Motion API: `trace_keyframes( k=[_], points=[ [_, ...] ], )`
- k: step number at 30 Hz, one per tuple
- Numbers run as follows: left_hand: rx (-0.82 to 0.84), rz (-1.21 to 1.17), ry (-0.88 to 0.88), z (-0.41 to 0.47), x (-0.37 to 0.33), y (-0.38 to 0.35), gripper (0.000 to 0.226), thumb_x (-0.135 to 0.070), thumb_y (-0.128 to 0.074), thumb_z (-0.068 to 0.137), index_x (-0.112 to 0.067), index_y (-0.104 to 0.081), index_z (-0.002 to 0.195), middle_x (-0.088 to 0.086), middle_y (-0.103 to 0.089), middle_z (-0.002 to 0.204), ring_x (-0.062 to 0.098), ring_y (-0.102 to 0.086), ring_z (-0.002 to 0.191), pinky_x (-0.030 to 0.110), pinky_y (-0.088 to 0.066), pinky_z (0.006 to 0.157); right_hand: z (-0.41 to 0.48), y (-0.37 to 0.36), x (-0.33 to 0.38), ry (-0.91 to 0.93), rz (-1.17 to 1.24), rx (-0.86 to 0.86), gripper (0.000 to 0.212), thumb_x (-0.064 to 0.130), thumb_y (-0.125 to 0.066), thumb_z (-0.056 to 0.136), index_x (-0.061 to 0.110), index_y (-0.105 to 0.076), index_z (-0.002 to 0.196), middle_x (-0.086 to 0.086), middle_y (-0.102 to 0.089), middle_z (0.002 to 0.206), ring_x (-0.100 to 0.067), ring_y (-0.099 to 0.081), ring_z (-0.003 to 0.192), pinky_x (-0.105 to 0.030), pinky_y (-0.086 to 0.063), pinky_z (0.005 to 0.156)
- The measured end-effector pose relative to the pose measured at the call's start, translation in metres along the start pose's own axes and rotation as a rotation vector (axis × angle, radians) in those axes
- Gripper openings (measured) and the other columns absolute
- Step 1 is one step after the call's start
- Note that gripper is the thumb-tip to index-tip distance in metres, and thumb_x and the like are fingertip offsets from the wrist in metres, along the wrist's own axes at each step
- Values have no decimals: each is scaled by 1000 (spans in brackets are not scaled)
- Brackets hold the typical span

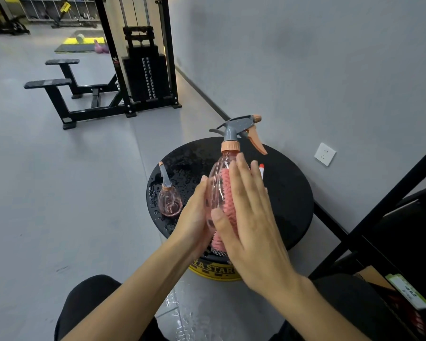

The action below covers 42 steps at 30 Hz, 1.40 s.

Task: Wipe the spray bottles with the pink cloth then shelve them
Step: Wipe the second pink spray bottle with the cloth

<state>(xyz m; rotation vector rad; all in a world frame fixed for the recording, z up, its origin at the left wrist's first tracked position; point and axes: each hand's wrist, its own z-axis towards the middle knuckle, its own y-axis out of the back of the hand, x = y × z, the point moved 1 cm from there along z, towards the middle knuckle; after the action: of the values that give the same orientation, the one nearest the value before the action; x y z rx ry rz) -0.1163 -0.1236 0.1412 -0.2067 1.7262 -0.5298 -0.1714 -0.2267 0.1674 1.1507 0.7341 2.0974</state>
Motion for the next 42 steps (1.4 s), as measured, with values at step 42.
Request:
trace_keyframes(
  k=[42],
  points=[
    [-9, 14, -106, -8, 9, -6, 50, -54, -50, 94, -16, -65, 124, 12, -65, 130, 21, -64, 115, 33, -54, 91, 14, 4, -2, -38, 27, 33, 64, 52, -14, 100, 29, 7, 156, 18, 12, 163, -1, 16, 148, -41, -5, 124]
  ],
)
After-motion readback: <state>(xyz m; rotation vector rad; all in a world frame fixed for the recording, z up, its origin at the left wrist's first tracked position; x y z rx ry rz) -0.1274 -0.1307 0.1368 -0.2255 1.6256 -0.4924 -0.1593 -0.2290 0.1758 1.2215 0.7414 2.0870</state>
